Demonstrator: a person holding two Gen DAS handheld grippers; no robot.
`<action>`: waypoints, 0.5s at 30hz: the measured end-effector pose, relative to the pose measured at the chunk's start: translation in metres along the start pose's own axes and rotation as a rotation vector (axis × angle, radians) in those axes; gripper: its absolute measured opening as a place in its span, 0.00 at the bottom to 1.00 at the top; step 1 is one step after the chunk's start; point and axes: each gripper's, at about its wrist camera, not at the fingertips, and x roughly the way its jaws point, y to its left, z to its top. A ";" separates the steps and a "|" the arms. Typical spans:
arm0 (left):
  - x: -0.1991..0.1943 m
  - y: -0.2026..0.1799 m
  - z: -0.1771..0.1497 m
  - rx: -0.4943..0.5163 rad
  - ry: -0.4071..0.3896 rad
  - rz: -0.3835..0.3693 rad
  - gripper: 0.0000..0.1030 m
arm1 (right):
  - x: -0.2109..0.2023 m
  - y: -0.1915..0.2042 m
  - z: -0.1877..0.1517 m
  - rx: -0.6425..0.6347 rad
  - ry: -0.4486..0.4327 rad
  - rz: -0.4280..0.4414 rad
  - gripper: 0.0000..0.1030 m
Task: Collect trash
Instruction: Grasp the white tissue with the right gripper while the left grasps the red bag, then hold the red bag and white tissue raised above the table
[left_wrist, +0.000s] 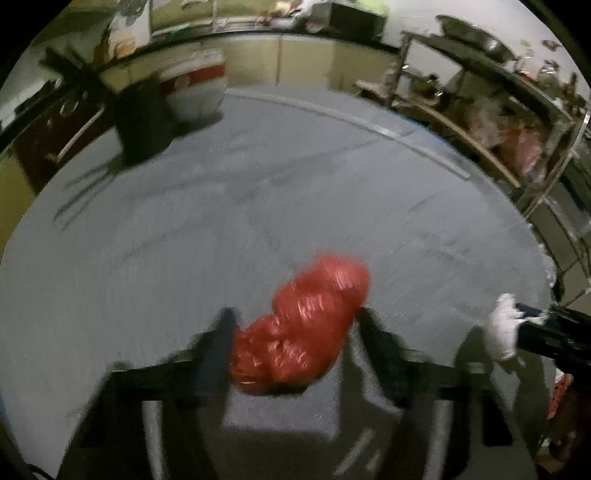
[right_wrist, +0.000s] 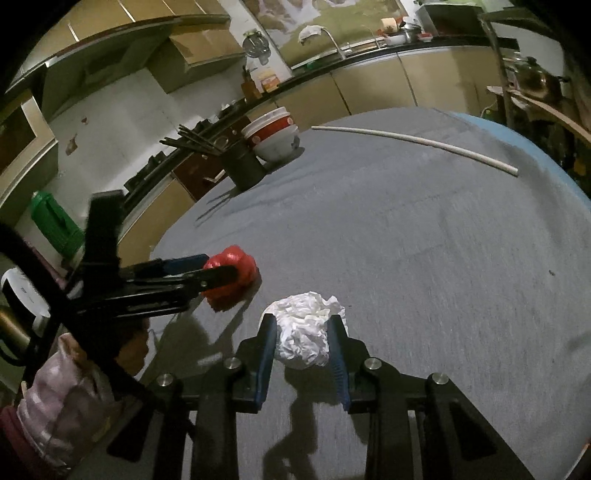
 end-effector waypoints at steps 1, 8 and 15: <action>-0.001 0.001 -0.003 -0.016 -0.006 -0.004 0.52 | -0.001 0.001 0.000 -0.003 -0.002 -0.001 0.29; -0.034 -0.015 -0.025 -0.061 -0.048 0.036 0.50 | -0.020 0.013 -0.006 -0.040 -0.034 0.002 0.29; -0.078 -0.041 -0.061 -0.126 -0.049 0.190 0.50 | -0.044 0.023 -0.020 -0.056 -0.052 0.009 0.29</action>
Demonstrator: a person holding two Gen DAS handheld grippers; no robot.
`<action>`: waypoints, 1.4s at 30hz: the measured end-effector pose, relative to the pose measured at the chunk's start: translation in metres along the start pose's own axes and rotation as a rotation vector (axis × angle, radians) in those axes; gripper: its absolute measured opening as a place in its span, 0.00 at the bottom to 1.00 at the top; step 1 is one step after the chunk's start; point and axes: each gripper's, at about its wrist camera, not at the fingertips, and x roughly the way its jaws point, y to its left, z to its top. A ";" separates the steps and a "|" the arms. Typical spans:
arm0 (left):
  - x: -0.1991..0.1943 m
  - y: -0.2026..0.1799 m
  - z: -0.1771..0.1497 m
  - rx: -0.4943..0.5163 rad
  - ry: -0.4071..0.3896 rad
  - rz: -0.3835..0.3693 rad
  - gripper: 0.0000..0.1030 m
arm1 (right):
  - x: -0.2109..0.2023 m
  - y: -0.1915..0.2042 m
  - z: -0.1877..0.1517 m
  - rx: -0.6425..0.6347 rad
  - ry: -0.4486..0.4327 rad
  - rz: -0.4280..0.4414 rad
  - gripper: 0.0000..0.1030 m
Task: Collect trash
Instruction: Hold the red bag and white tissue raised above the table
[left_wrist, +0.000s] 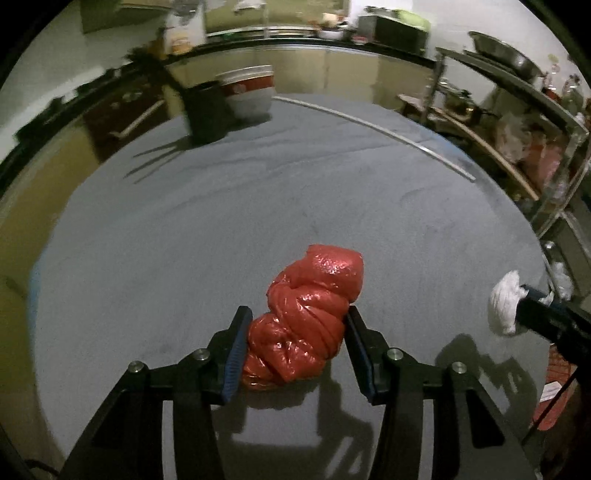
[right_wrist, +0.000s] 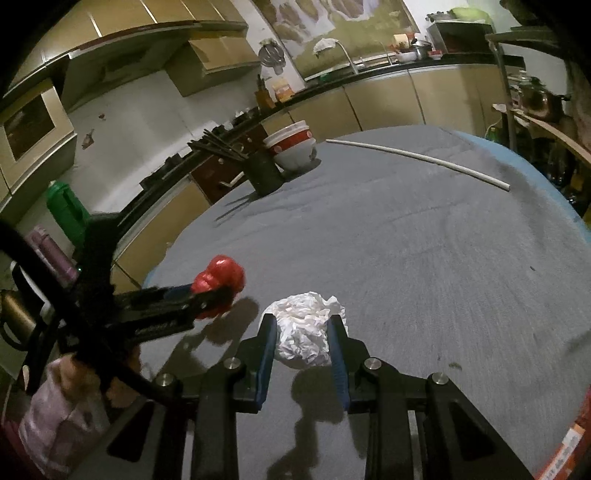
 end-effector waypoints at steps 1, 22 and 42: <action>-0.008 -0.001 -0.008 -0.014 0.000 0.020 0.50 | -0.004 0.002 -0.002 -0.002 0.000 0.001 0.29; -0.109 -0.030 -0.084 -0.111 -0.117 0.135 0.50 | -0.078 0.049 -0.045 -0.076 -0.038 0.032 0.29; -0.148 -0.042 -0.089 -0.103 -0.213 0.243 0.50 | -0.124 0.071 -0.057 -0.180 -0.143 0.014 0.29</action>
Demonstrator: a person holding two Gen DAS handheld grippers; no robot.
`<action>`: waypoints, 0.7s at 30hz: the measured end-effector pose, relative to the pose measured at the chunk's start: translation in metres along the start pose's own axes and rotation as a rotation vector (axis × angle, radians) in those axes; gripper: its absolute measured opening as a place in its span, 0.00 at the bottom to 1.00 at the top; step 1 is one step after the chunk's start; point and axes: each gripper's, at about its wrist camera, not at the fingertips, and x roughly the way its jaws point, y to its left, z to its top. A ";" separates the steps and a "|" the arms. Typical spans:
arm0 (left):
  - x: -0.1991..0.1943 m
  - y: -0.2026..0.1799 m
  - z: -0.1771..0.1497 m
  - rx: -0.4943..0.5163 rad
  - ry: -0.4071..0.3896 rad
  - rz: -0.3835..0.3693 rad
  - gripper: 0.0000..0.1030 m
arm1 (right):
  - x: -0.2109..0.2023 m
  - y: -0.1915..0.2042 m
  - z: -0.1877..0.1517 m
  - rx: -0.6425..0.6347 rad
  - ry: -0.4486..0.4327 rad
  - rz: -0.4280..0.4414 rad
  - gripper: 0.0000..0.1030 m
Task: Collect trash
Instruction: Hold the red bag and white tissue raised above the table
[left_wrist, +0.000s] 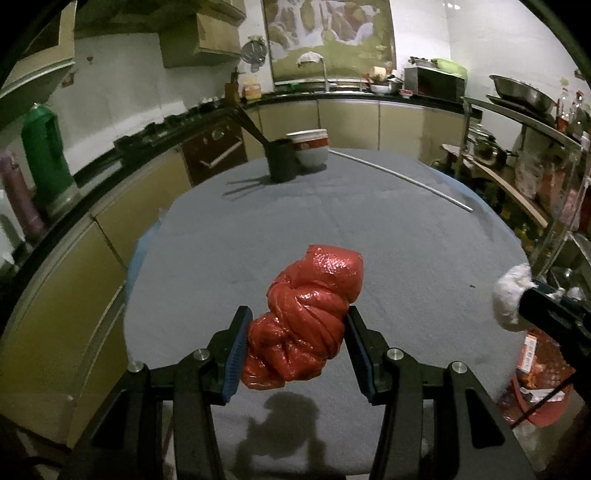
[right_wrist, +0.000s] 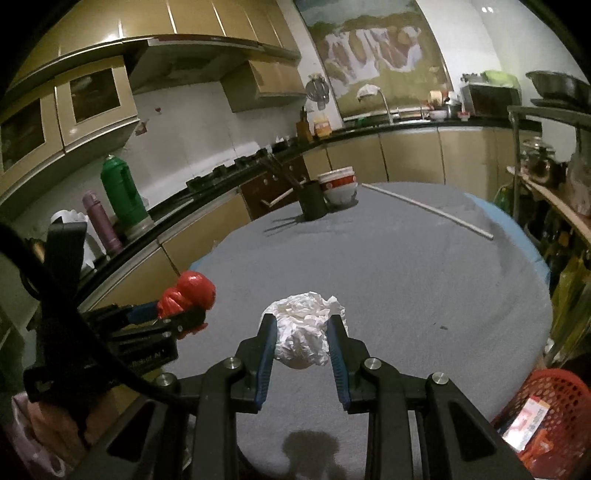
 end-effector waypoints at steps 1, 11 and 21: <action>0.000 0.000 0.001 0.000 -0.001 0.011 0.50 | -0.002 -0.001 0.000 0.001 -0.005 -0.003 0.29; 0.002 -0.003 0.000 0.032 -0.017 0.091 0.50 | -0.005 -0.013 -0.002 0.030 -0.003 -0.005 0.29; 0.001 -0.009 -0.002 0.048 -0.021 0.099 0.51 | -0.007 -0.015 -0.002 0.038 -0.008 -0.001 0.29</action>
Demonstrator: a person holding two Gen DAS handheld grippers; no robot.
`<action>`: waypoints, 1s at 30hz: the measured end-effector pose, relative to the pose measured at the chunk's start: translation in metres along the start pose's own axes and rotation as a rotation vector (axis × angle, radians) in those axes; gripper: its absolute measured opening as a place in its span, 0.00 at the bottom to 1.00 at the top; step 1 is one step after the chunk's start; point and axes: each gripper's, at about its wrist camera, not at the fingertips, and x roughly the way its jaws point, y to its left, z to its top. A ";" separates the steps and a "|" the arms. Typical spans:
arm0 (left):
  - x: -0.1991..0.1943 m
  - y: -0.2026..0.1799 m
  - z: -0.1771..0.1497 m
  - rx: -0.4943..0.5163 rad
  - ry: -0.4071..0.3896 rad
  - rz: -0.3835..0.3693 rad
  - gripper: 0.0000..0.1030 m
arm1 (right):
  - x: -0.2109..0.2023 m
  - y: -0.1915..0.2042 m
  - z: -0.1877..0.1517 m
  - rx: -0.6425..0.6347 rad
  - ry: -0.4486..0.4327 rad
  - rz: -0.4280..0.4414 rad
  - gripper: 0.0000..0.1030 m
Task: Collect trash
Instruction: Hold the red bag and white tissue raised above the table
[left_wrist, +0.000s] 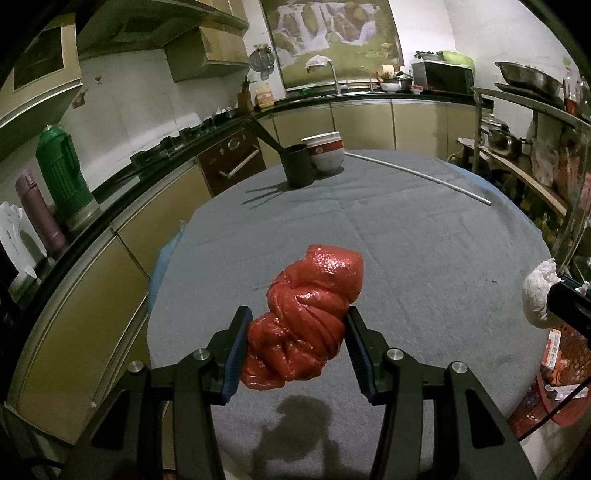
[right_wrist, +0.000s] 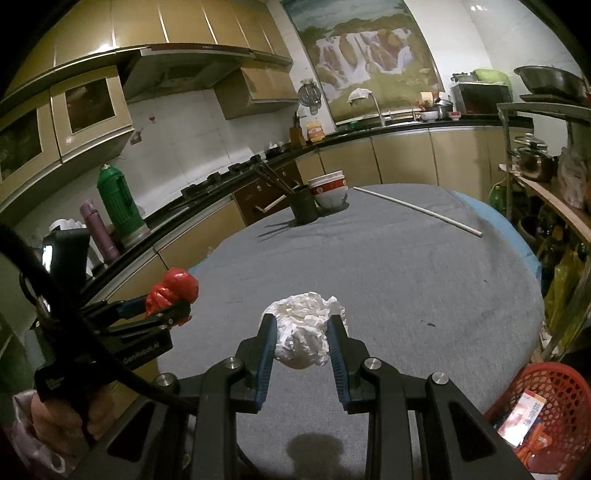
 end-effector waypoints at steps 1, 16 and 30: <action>0.000 -0.001 0.000 0.003 -0.001 0.001 0.51 | 0.000 0.000 0.000 0.001 0.000 -0.001 0.29; -0.001 -0.007 -0.001 0.017 0.004 0.001 0.51 | 0.001 -0.004 -0.001 0.022 0.006 0.003 0.29; 0.000 -0.008 -0.001 0.019 0.008 -0.003 0.51 | 0.004 -0.005 -0.002 0.025 0.009 0.005 0.29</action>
